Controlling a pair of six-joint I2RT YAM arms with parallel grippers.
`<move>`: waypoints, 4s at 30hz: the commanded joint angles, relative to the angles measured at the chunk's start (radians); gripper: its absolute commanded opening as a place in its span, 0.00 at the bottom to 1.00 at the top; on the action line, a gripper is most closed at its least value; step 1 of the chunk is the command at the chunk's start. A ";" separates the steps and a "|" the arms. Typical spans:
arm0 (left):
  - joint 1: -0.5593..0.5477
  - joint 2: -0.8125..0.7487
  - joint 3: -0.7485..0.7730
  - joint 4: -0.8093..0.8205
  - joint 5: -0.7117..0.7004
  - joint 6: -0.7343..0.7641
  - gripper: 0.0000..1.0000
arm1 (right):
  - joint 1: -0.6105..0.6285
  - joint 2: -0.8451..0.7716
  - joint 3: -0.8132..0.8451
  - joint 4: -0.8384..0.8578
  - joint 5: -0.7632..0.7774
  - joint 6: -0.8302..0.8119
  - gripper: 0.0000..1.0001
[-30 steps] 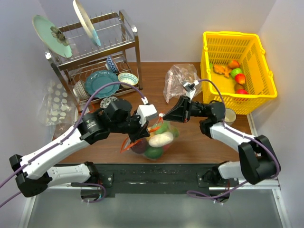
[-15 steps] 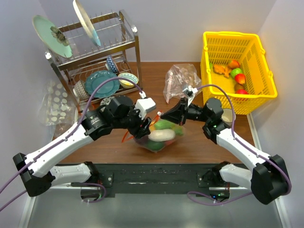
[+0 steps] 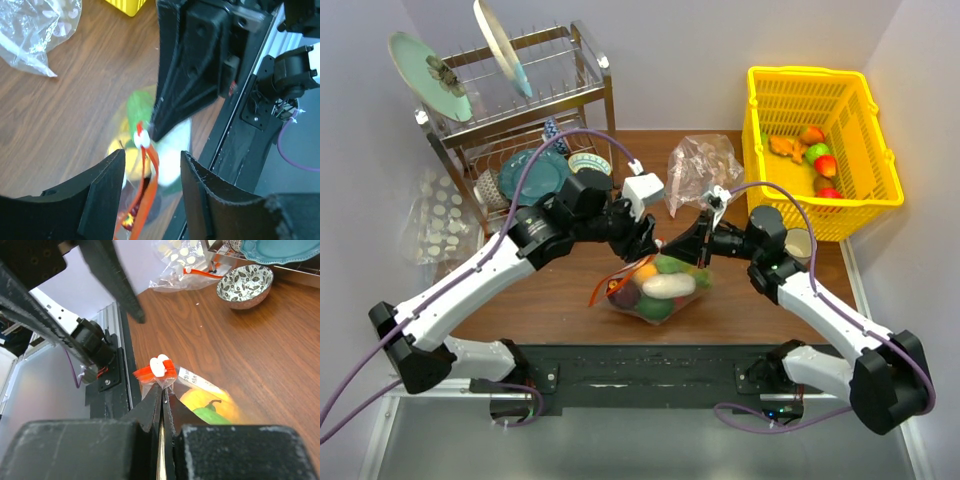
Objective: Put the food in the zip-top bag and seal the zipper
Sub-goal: Zip the zipper food storage bag at the center of the board, then place the zipper food storage bag at the center of the board.
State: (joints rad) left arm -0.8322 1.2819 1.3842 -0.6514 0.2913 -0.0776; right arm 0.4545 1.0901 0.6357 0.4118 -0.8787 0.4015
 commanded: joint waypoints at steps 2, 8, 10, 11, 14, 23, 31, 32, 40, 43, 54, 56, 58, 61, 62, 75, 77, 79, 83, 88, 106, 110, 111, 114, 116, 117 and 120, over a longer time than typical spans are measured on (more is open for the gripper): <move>0.011 0.077 0.081 0.030 0.037 0.022 0.53 | 0.003 -0.036 0.016 0.005 0.017 -0.023 0.00; 0.015 0.120 0.104 0.036 0.063 0.019 0.40 | 0.003 -0.041 0.016 0.002 0.015 -0.027 0.00; 0.015 0.126 0.108 0.038 0.065 0.018 0.35 | 0.003 -0.041 0.018 0.001 0.012 -0.026 0.00; 0.016 0.129 0.108 0.039 0.069 0.018 0.33 | 0.003 -0.042 0.018 0.001 0.011 -0.027 0.00; 0.016 0.137 0.105 0.041 0.085 0.018 0.08 | 0.004 -0.047 0.019 -0.001 0.010 -0.027 0.00; 0.018 0.111 0.119 0.010 0.071 0.029 0.00 | 0.003 -0.075 0.028 -0.062 0.057 -0.061 0.36; 0.021 0.122 0.210 -0.054 0.124 0.042 0.00 | 0.004 -0.076 0.053 -0.042 -0.009 -0.058 0.63; 0.019 0.125 0.213 -0.062 0.129 0.044 0.00 | 0.004 -0.073 0.059 -0.048 -0.014 -0.056 0.56; 0.019 0.137 0.213 -0.079 0.183 0.053 0.00 | 0.004 -0.085 0.068 -0.030 -0.002 -0.036 0.47; 0.021 0.132 0.204 -0.079 0.183 0.052 0.00 | 0.006 -0.081 0.085 -0.051 -0.006 -0.041 0.01; 0.019 0.057 0.081 -0.051 0.126 0.044 0.00 | 0.003 -0.122 0.114 -0.111 0.200 0.019 0.00; 0.019 0.045 0.067 -0.054 0.117 0.044 0.00 | 0.000 -0.140 0.120 -0.129 0.240 0.028 0.00; 0.021 0.034 0.049 -0.057 0.105 0.044 0.00 | -0.010 -0.154 0.128 -0.154 0.325 0.037 0.00; 0.021 0.014 0.023 -0.059 0.085 0.041 0.00 | -0.020 -0.167 0.171 -0.257 0.461 0.036 0.00; 0.021 0.002 0.018 -0.059 0.074 0.039 0.00 | -0.025 -0.168 0.192 -0.302 0.481 0.033 0.00; 0.021 -0.041 -0.047 -0.048 0.057 0.015 0.00 | -0.059 -0.196 0.302 -0.556 0.917 0.025 0.00; 0.019 -0.046 -0.059 -0.045 0.055 0.010 0.00 | -0.059 -0.200 0.305 -0.573 0.998 0.034 0.00; 0.019 -0.049 -0.065 -0.044 0.055 0.007 0.00 | -0.059 -0.202 0.308 -0.584 1.038 0.039 0.00; 0.021 -0.058 -0.080 -0.042 0.046 0.004 0.00 | -0.060 -0.191 0.328 -0.616 1.147 0.037 0.00; 0.021 -0.061 -0.094 -0.034 0.039 -0.002 0.00 | -0.065 -0.164 0.363 -0.672 1.284 0.031 0.00; 0.021 -0.055 -0.111 -0.036 -0.039 -0.017 0.00 | -0.094 -0.127 0.355 -0.702 1.350 0.069 0.00; 0.041 -0.010 -0.087 -0.076 -0.174 -0.066 0.00 | -0.094 -0.108 0.329 -0.656 1.208 0.089 0.00; 0.047 0.002 -0.067 -0.083 -0.225 -0.074 0.00 | -0.094 -0.101 0.320 -0.631 1.183 0.100 0.00; 0.085 0.036 -0.028 -0.100 -0.289 -0.102 0.00 | -0.094 -0.067 0.309 -0.567 1.065 0.097 0.00; 0.123 0.053 -0.010 -0.106 -0.354 -0.119 0.00 | -0.094 -0.033 0.311 -0.547 1.019 0.092 0.00; 0.139 0.059 0.008 -0.112 -0.400 -0.134 0.00 | -0.093 -0.019 0.317 -0.536 0.988 0.091 0.00; 0.194 0.068 0.029 -0.110 -0.414 -0.142 0.00 | -0.094 0.046 0.346 -0.547 0.953 0.080 0.00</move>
State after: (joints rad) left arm -0.7097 1.3540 1.3396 -0.7139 0.0093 -0.1753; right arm 0.3782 1.0843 0.9424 -0.2264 0.1242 0.4976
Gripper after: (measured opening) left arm 0.067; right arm 0.007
